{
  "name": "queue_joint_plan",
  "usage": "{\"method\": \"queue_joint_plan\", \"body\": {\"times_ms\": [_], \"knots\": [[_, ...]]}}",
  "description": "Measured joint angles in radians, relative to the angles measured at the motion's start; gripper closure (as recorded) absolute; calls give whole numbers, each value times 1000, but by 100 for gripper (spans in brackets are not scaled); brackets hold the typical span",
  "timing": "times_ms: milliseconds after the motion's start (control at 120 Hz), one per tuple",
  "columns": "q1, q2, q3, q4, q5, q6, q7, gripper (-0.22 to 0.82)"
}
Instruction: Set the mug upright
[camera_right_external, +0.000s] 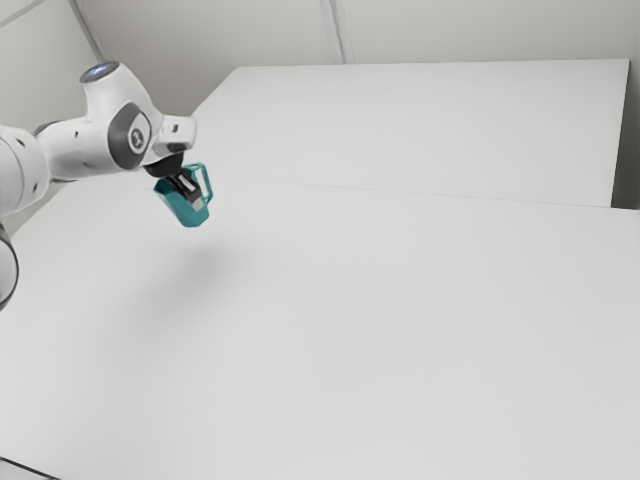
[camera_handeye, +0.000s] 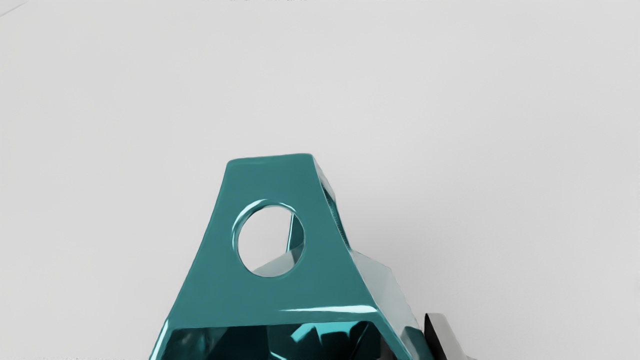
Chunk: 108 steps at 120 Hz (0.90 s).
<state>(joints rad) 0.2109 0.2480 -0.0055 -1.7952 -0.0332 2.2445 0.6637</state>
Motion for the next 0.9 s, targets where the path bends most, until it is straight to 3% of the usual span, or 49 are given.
{"method": "queue_joint_plan", "body": {"times_ms": [225,475,700,900], "knots": [[-107,-168,-2,-238,74,103,-327,78],[-170,-260,-37,-375,90,130,-646,78],[-222,-275,-51,-435,92,132,-870,78],[-231,-217,-47,-448,91,143,-1016,78]]}}
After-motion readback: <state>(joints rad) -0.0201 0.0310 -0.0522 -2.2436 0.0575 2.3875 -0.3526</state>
